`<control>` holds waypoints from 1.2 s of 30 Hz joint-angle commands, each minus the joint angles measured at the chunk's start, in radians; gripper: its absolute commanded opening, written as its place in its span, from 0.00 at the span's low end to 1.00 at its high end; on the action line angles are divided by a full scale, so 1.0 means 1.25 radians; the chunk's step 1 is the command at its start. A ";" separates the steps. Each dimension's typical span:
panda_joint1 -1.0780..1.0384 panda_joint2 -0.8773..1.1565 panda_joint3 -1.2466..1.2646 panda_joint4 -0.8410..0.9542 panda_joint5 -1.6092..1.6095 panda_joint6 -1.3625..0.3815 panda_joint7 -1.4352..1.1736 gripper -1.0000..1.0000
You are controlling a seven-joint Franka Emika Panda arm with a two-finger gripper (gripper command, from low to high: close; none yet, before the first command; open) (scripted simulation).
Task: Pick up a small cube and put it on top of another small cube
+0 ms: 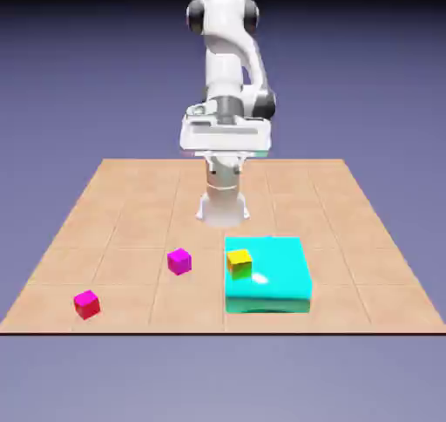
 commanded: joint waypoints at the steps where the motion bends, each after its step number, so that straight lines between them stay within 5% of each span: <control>1: 0.009 0.029 -0.014 0.007 -0.020 -0.031 -0.013 0.50; 19: 0.163 0.551 -0.266 0.138 -0.384 -0.579 -0.252 0.50; 26: 0.131 0.705 -0.288 0.124 -0.440 -0.425 -0.218 0.50; 27: 0.131 0.705 -0.288 0.124 -0.440 -0.425 -0.218 0.00; 36: 0.224 0.563 -0.259 0.127 -0.304 -0.688 -0.273 0.00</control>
